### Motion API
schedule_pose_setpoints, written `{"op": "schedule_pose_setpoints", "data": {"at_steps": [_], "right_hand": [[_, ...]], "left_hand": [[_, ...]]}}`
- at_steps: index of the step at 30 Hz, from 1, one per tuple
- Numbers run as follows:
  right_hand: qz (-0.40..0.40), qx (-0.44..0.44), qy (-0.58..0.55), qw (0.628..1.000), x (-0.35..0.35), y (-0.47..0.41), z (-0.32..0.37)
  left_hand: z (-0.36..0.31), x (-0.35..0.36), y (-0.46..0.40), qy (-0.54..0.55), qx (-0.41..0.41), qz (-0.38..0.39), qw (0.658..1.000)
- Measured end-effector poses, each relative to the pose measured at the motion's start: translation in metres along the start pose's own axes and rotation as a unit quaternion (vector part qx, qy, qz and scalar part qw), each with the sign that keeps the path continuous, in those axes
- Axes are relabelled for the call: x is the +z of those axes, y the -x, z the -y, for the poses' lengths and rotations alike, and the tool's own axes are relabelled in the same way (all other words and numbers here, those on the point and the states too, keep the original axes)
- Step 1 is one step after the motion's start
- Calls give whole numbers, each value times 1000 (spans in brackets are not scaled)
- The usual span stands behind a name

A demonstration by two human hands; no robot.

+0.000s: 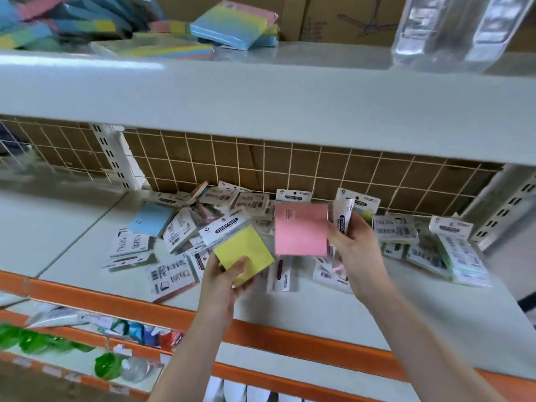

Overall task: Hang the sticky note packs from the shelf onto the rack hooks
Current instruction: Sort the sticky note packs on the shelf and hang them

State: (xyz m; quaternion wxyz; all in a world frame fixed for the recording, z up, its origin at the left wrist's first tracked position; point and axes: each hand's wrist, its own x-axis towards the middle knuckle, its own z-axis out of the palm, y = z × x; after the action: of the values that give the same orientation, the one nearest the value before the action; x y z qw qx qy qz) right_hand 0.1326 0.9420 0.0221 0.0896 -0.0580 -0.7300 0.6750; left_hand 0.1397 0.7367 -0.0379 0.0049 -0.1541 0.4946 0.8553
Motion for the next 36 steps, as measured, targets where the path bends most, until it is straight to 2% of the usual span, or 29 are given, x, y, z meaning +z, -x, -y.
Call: {"op": "schedule_pose_setpoints", "data": {"at_steps": [4,7,10,12,14,16,18,24,26,29,34,36], "right_hand": [[52,-18,63,997,-15,-3,18],[106,-44,141,983,-26,-1,23],[92,-53,141,984,-40,6,25],[48,-35,104,993,-53,11,21],[9,21,-3,1000,-68,20,14],[-5,92,-152,984,-83,29,6],[-21,142,-241,960,-100,39,-2],[-25,150,-264,952,-154,81,-13],[-52,131,-247,959,-178,96,-16],[-86,103,-225,965,-216,123,-18],[-103,72,-155,980,-275,172,-11],[-103,42,-124,986,-297,192,-6]], "left_hand": [[2,26,5,-18,-35,44,998],[10,48,20,-33,-37,124,991],[22,67,37,-52,-6,175,983],[31,81,46,-35,7,162,986],[40,96,55,-26,26,151,988],[48,110,66,-26,50,159,986],[58,125,79,-52,67,172,981],[93,165,128,-155,97,232,955],[102,179,147,-174,72,211,959],[114,199,176,-178,34,197,964],[135,236,229,-125,39,149,980],[143,252,251,-102,49,158,981]]}}
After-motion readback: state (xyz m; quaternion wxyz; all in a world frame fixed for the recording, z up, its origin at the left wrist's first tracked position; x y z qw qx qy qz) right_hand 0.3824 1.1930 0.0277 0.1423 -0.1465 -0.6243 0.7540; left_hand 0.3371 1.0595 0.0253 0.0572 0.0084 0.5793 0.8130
